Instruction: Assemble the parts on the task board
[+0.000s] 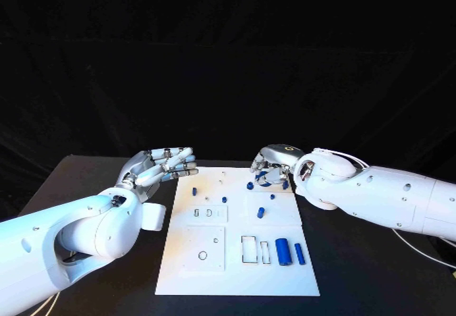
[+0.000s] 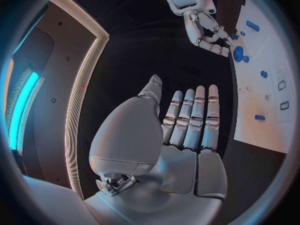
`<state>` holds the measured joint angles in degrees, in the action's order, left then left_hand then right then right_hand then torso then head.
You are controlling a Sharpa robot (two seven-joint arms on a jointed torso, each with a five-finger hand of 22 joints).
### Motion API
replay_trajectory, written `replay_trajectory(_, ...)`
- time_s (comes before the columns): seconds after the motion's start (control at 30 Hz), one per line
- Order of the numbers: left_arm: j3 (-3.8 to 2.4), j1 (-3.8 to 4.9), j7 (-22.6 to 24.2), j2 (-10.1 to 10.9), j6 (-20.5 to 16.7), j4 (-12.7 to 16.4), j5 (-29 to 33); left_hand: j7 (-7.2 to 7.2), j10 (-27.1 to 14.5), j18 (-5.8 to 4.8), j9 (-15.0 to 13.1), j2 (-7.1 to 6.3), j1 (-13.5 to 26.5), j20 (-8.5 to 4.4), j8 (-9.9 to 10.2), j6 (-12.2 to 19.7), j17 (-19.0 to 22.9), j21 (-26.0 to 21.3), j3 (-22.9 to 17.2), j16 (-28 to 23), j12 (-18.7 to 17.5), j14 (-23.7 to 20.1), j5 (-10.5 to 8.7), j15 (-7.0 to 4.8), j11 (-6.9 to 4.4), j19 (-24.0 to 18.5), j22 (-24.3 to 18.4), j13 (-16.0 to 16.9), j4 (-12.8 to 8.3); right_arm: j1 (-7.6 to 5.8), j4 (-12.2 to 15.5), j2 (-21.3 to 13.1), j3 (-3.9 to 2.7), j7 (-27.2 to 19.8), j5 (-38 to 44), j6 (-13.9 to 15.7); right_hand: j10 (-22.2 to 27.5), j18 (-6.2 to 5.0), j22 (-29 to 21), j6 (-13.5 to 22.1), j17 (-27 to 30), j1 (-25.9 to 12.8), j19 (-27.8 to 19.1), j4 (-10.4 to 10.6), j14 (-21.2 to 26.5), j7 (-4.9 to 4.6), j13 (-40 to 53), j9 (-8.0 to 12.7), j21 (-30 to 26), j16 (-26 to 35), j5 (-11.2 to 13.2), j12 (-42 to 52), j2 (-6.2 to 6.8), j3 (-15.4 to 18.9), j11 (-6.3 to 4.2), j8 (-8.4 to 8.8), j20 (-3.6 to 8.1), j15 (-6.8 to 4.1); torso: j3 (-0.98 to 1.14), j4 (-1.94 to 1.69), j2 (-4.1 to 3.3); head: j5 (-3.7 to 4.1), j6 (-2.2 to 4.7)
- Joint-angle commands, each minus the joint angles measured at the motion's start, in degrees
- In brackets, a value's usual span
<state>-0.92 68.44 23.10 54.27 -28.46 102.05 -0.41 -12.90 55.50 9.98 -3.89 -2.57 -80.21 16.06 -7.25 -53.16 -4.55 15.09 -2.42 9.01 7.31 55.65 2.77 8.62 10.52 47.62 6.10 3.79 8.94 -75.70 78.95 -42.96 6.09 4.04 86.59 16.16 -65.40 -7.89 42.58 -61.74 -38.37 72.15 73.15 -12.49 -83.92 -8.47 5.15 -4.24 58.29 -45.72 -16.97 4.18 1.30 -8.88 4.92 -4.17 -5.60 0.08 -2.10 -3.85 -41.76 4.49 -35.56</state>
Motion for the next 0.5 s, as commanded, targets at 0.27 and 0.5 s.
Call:
replay_trajectory(0.27, -0.1, 0.63, 0.0, 0.6, 1.3, 1.4, -0.4, 0.0, 0.0, 0.6, 0.1, 0.04, 0.0, 0.02, 0.4, -0.2, 0.1, 0.3, 0.2, -0.5, -0.5, -0.1, 0.14, 0.21, 0.05, 0.4, 0.0, 0.0, -0.1, 0.06, -1.3, 1.4, -0.01, 3.1, 6.1, -2.7, 1.4, 2.18, 15.6, 0.3, -15.2, 0.3, 2.8, 1.3, -1.6, 0.04, 0.5, 0.0, 11.8, -16.1, -0.7, -0.1, 0.8, -1.0, 0.27, 0.28, -0.43, 0.06, -0.09, -0.59, -1.24, 0.31, 0.43)
replay_trajectory(0.5, -0.11, 0.74, -0.2, 0.7, 1.4, 1.8, -0.4, -0.03, 0.0, 0.6, 0.1, 0.05, 0.0, 0.0, 0.4, -0.2, 0.1, 0.3, 0.3, -0.6, -0.6, -0.2, 0.14, 0.23, 0.08, 0.5, 0.0, 0.0, -0.1, 0.25, -2.1, 2.1, 0.01, 3.2, 6.2, -3.3, 1.1, 2.88, 20.8, 0.1, -19.4, 0.5, 4.2, 1.8, -1.6, 0.03, 0.7, 0.0, 15.4, -20.3, -0.8, 0.0, 0.86, -2.0, 0.28, 0.23, -0.56, 0.14, -0.17, -0.67, -1.47, 0.21, 0.47)
